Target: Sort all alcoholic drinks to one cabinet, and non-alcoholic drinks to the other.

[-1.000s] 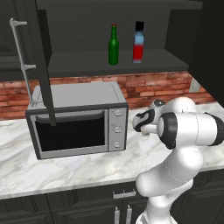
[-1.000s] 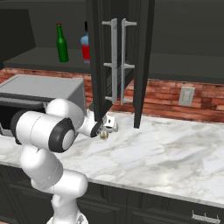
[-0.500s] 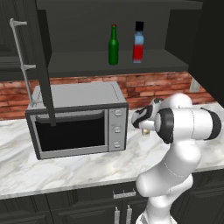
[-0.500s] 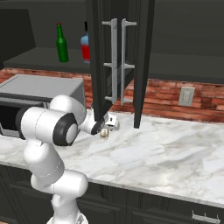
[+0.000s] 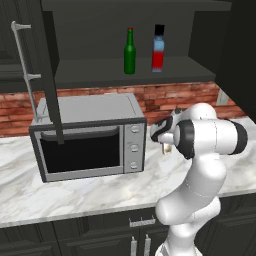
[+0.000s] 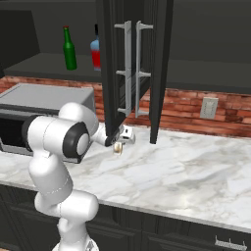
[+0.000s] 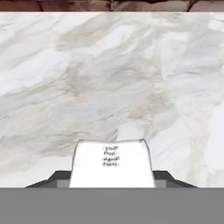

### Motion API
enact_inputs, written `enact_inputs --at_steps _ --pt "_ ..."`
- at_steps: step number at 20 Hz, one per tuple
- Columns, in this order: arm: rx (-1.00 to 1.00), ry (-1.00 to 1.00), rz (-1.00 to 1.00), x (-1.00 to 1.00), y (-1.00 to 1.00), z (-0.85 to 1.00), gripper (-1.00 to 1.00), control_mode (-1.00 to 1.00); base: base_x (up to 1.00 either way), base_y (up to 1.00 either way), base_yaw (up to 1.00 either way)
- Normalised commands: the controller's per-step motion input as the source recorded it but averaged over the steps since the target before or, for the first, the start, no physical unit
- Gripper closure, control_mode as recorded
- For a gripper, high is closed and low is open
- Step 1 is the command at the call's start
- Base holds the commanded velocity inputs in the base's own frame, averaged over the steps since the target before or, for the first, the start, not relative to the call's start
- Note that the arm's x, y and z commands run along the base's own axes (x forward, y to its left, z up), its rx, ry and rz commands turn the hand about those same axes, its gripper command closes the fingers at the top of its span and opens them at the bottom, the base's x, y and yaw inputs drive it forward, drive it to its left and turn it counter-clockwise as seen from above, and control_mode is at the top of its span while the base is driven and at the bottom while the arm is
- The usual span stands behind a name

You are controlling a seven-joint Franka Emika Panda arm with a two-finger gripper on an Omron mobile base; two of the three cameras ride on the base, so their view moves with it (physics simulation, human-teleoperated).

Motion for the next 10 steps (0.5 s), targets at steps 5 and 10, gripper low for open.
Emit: enact_inputs --at_steps 5,10 --pt "0.0 -0.01 0.0 -0.1 0.0 0.05 1.0 -1.0 0.0 0.0 0.0" --pt "0.0 0.0 0.0 -0.16 0.0 0.19 1.0 -1.0 0.0 0.0 0.0"
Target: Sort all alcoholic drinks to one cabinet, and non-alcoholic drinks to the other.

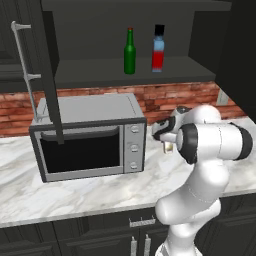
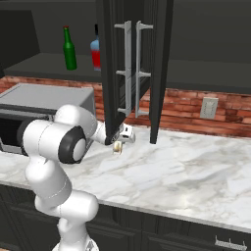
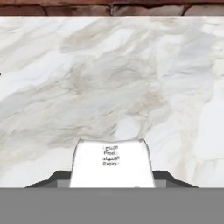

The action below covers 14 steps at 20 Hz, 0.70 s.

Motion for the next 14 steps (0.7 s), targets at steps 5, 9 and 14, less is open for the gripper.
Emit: enact_inputs --at_steps 5,9,14 --pt "0.0 0.0 0.0 -0.29 0.0 0.31 1.0 -1.0 0.0 0.0 0.0" --pt "0.0 0.0 0.0 -0.29 0.0 0.3 1.0 -1.0 0.0 0.0 0.0" --pt "0.0 0.0 0.0 -0.37 0.01 0.28 1.0 -1.0 0.0 0.0 0.0"
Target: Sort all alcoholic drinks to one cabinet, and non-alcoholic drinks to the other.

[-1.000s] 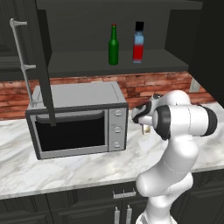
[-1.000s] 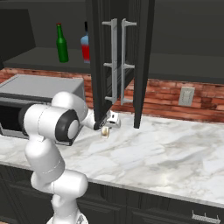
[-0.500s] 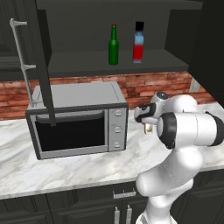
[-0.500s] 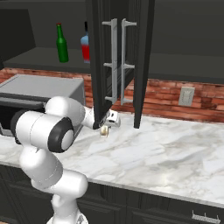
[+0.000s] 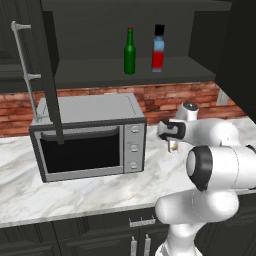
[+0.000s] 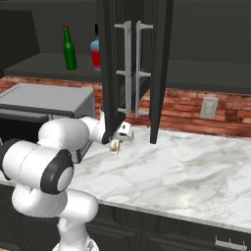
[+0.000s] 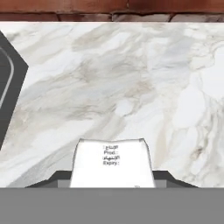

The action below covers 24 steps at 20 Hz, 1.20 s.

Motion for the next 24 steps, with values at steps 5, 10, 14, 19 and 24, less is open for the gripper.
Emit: enact_inputs --at_steps 5,10,14,19,24 --pt "0.0 0.0 0.0 -0.4 0.01 0.27 1.0 -1.0 0.0 0.0 0.0" --pt "0.0 0.0 0.0 -0.4 0.0 0.33 1.0 -1.0 0.0 0.0 0.0" --pt "0.0 0.0 0.0 -0.4 0.0 0.36 1.0 -1.0 0.0 0.0 0.0" --pt "-0.01 0.0 0.0 -0.37 0.04 0.31 1.0 -1.0 0.0 0.0 0.0" --pt "-0.03 0.0 0.0 -0.36 0.08 0.26 1.0 -1.0 0.0 0.0 0.0"
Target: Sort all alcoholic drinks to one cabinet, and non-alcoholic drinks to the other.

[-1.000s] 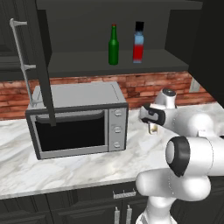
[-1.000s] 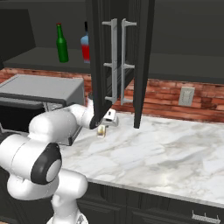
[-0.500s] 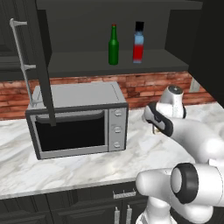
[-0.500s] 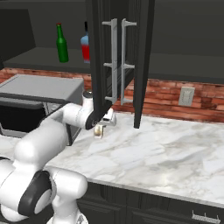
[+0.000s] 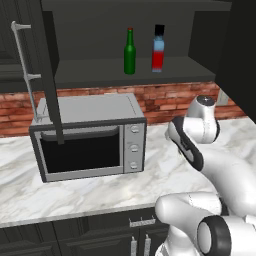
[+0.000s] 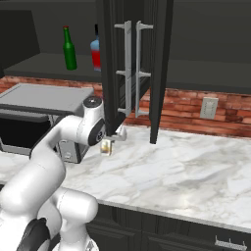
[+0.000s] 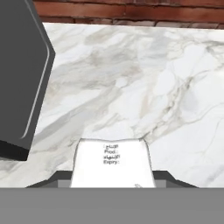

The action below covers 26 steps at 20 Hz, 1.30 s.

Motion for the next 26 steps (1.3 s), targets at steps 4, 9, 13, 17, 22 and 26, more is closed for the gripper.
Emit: enact_inputs --at_steps 4,9,13,17,22,26 --pt "-0.03 0.0 0.0 -0.38 0.04 0.34 1.0 -1.0 0.0 0.0 0.0" --pt "-0.01 0.0 0.0 -0.38 0.04 0.38 1.0 -1.0 0.0 0.0 0.0" --pt "-0.01 0.0 0.0 -0.37 0.05 0.39 1.0 -1.0 0.0 0.0 0.0" --pt "0.0 0.0 0.0 -0.35 0.08 0.39 1.0 -1.0 0.0 0.0 0.0" --pt "0.0 -0.01 0.0 -0.35 0.08 0.42 1.0 -1.0 0.0 0.0 0.0" --pt "0.0 -0.06 0.0 -0.33 0.09 0.41 1.0 -1.0 0.0 0.0 0.0"
